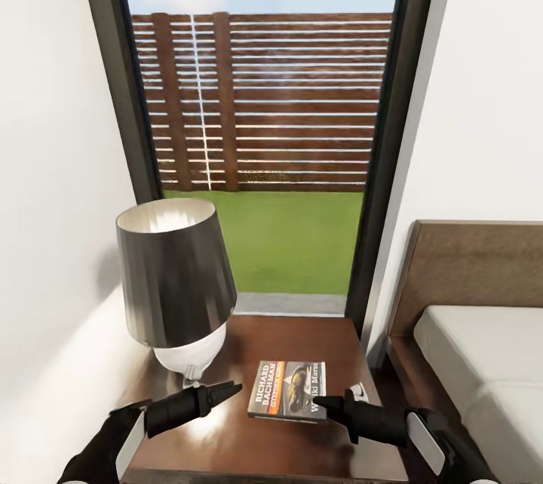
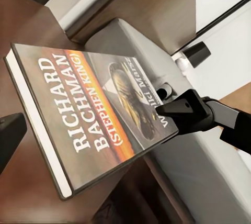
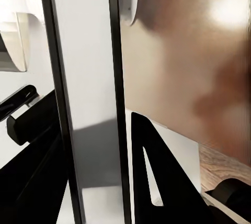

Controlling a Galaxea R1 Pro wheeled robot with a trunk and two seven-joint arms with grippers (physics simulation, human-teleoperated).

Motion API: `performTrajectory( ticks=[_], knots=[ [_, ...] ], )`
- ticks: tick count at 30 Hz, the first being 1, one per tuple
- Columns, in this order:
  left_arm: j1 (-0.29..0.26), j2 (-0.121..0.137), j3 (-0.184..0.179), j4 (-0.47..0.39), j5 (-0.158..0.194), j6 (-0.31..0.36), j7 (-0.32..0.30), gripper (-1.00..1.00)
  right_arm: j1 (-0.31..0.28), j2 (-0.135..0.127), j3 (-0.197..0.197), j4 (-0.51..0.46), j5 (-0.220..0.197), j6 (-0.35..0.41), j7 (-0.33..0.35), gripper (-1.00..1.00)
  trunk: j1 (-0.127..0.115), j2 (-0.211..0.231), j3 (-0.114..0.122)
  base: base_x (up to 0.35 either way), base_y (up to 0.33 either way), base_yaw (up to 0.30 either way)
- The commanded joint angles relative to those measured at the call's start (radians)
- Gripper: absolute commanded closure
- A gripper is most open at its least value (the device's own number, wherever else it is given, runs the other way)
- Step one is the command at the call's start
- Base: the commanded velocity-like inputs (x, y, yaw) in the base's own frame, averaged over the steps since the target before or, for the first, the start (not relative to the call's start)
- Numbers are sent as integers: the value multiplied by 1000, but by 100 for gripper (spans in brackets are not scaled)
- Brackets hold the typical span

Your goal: In the bedroom, move the book from the bed onto either nightstand, and place the two sandals side by side next to the bed.

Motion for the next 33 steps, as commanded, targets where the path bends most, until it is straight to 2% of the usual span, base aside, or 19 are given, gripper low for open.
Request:
performTrajectory(
  ticks=[1,9,19,26,33],
  knots=[
    [-1,0,1,0,3,10,-3,-100,-1,-1,2,0,-4,4,2,100,4,-8,-4,0,0,0],
    [-1,0,0,0,3,10,-3,-100,-1,-1,2,0,-4,4,2,100,34,-64,-29,0,0,0],
    [-1,0,1,0,3,10,-3,-100,-1,-1,2,0,-4,4,2,100,34,-64,-29,0,0,0],
    [-1,0,1,0,3,10,-4,-100,-1,-1,1,0,-4,4,2,100,61,-113,-51,0,0,0],
    [-1,0,0,0,3,10,-5,-100,-1,-1,0,0,-4,4,2,100,61,-113,-51,0,0,0]
  ],
)
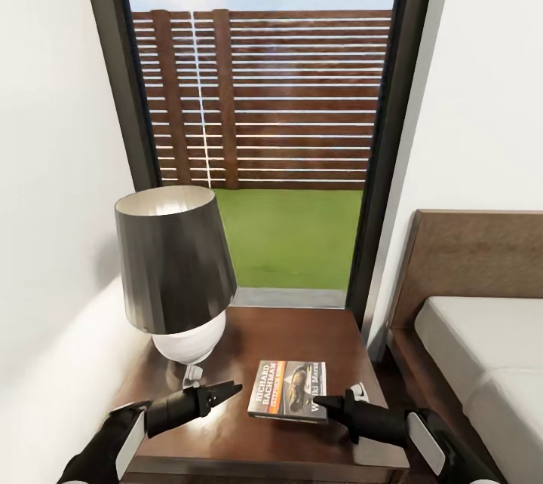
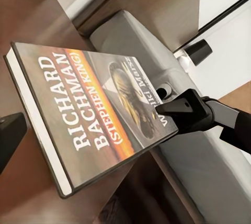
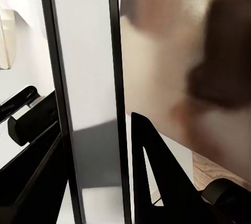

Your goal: In the bedroom, move the book from the bed onto either nightstand, and place the two sandals side by side next to the bed.

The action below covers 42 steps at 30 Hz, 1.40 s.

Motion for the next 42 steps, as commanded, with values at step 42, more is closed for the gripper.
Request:
performTrajectory(
  ticks=[42],
  knots=[
    [0,1,2,0,3,11,-3,-100,-1,-1,2,0,-2,3,2,100,12,-17,-50,0,0,0]
  ],
)
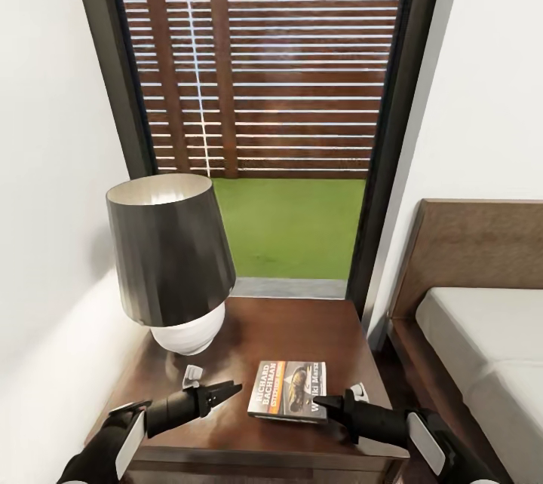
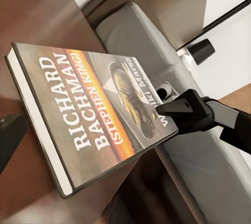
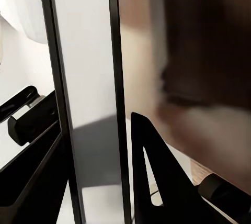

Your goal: In the bedroom, move the book from the bed onto either nightstand, and place the two sandals side by side next to the bed.

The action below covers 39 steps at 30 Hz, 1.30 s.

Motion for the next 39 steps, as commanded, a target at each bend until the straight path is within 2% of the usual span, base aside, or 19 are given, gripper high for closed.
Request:
performTrajectory(
  ticks=[1,7,14,35,39],
  knots=[
    [0,0,1,0,3,10,-3,-100,-1,-1,2,0,-2,3,2,100,0,0,-1,0,0,0],
    [0,1,1,0,3,10,-3,-100,-1,-1,2,0,-2,3,2,100,0,0,-1,7,0,0],
    [0,1,1,0,4,10,-3,-100,-1,0,2,0,-2,3,2,100,0,0,-1,176,0,0],
    [0,1,1,0,4,11,-4,-100,-1,-1,2,0,-2,3,2,100,0,0,-1,26,0,0],
    [0,1,1,0,4,12,-4,-100,-1,-1,2,0,-2,3,2,100,2,-1,-16,0,0,0]
  ],
)
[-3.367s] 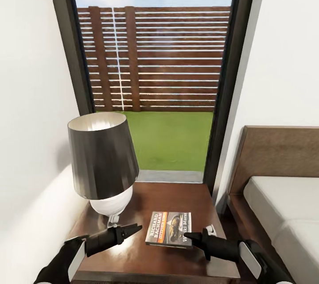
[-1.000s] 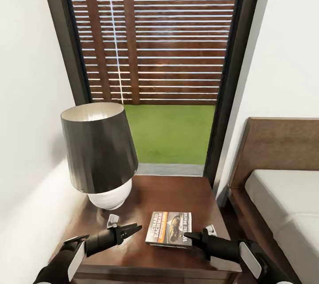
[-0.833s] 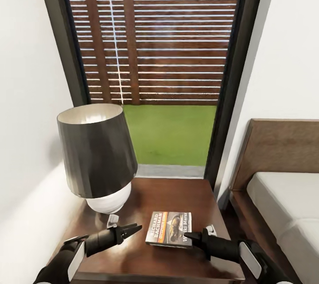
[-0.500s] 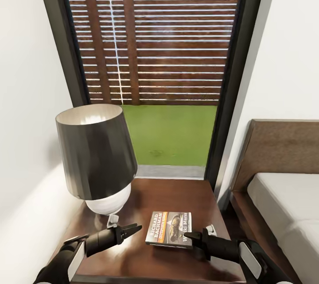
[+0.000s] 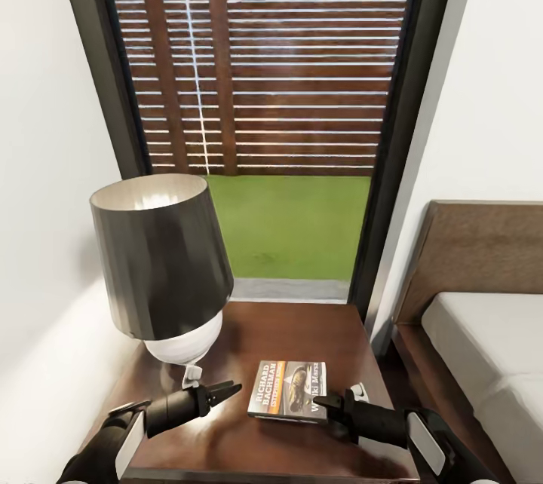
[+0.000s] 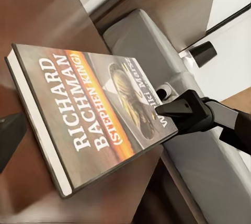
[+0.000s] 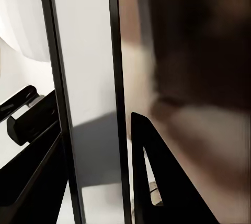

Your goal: In the bedroom, move the book from the bed onto either nightstand, and place the two sandals side by side next to the bed.

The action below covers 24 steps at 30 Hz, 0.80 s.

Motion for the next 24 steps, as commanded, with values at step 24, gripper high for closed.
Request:
performTrajectory(
  ticks=[24],
  knots=[
    [0,0,0,0,3,9,-4,-100,-1,0,2,0,-4,4,2,100,1,-1,-13,0,0,0]
  ],
)
